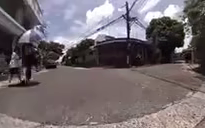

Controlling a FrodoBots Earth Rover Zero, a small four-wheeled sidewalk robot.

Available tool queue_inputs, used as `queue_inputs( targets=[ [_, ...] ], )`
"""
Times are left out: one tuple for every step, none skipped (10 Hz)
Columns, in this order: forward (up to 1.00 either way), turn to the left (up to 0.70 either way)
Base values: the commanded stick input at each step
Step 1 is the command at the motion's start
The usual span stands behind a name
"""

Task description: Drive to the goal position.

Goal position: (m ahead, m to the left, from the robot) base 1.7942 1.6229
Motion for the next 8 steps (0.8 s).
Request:
queue_inputs(
  targets=[
    [0.7, 0.0],
    [0.7, 0.0],
    [0.7, 0.0],
    [0.7, 0.0],
    [0.7, 0.0],
    [0.7, 0.0],
    [0.7, 0.0],
    [0.7, 0.0]
  ],
)
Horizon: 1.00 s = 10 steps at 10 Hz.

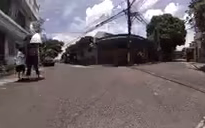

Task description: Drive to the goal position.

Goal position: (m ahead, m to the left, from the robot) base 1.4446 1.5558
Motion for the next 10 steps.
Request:
queue_inputs(
  targets=[
    [0.7, 0.0],
    [0.7, 0.0],
    [0.7, 0.0],
    [0.7, 0.0],
    [0.7, 0.0],
    [0.7, 0.0],
    [0.7, 0.0],
    [0.7, 0.0],
    [0.7, 0.0],
    [0.7, 0.0]
  ],
)
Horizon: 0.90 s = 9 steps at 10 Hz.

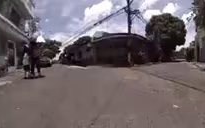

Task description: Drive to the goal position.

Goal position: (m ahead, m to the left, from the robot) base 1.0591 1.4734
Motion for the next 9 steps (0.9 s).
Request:
queue_inputs(
  targets=[
    [0.7, 0.0],
    [0.7, 0.0],
    [0.7, 0.0],
    [0.7, 0.0],
    [0.7, 0.0],
    [0.7, 0.0],
    [0.7, 0.0],
    [0.7, 0.0],
    [0.7, 0.0]
  ],
)
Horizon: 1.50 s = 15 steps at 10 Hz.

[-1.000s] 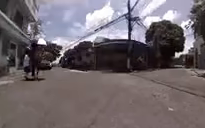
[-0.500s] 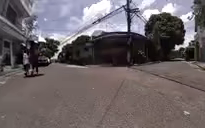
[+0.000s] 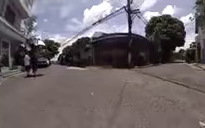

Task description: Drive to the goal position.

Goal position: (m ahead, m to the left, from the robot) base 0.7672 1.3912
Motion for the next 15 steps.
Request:
queue_inputs(
  targets=[
    [0.7, 0.0],
    [0.7, 0.0],
    [0.7, 0.0],
    [0.7, 0.09],
    [0.7, 0.2],
    [0.7, 0.31],
    [0.7, 0.35],
    [0.7, 0.35],
    [0.7, 0.35],
    [0.7, 0.35],
    [0.7, 0.33],
    [0.7, 0.3],
    [0.7, 0.26],
    [0.7, 0.22],
    [0.7, 0.18]
  ],
)
